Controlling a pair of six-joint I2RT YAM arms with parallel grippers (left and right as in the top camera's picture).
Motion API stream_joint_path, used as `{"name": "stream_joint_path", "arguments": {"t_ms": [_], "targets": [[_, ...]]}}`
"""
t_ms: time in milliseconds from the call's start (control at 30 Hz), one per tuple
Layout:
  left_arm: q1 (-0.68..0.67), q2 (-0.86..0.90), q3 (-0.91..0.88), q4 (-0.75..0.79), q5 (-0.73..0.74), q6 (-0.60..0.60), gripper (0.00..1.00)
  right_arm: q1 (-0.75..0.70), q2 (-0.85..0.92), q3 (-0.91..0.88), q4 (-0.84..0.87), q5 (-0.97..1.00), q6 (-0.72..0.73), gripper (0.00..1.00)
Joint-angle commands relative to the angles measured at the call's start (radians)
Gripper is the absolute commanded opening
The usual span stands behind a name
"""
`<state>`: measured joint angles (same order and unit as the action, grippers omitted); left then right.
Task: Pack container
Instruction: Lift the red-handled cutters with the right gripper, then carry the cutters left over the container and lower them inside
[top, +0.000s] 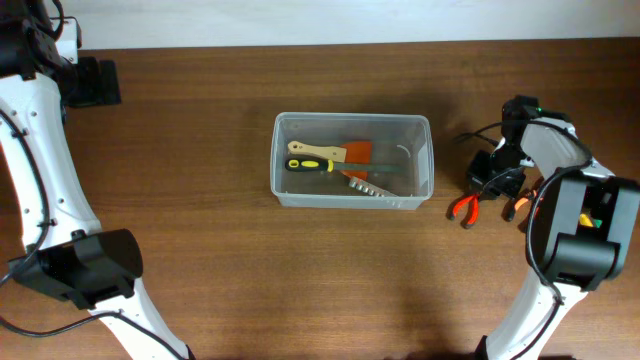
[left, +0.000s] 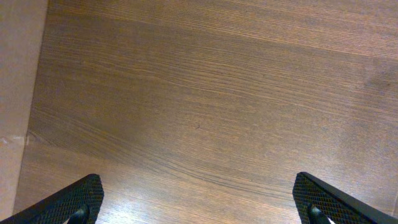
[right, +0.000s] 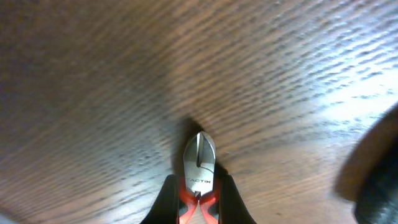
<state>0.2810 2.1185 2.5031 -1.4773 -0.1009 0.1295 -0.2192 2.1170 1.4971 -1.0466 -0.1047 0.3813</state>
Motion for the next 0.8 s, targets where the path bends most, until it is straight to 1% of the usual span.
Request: {"name": "stream_joint_path", "arguments": {"t_ms": [0,133,467,633,767], "targets": [[0.003,0.005,-0.002,-0.001,0.018,-0.012,0.99,0.002,0.035,0.063,-0.048,0.085,-0.011,0.06],[0.003,0.005,-0.002,-0.001,0.018,-0.012,0.99,0.002,0.033,0.182,-0.137,0.095,-0.063,0.07],[0.003,0.005,-0.002,-0.001,0.018,-0.012,0.99,0.021,0.03,0.533,-0.37,0.087,-0.079,0.06],[0.003,0.005,-0.002,-0.001,0.018,-0.012,0.99,0.09,0.027,0.736,-0.483,0.062,-0.143,0.06],[0.003,0.005,-0.002,-0.001,0.018,-0.012,0.99,0.19,0.027,0.898,-0.534,0.06,-0.206,0.06]]}}
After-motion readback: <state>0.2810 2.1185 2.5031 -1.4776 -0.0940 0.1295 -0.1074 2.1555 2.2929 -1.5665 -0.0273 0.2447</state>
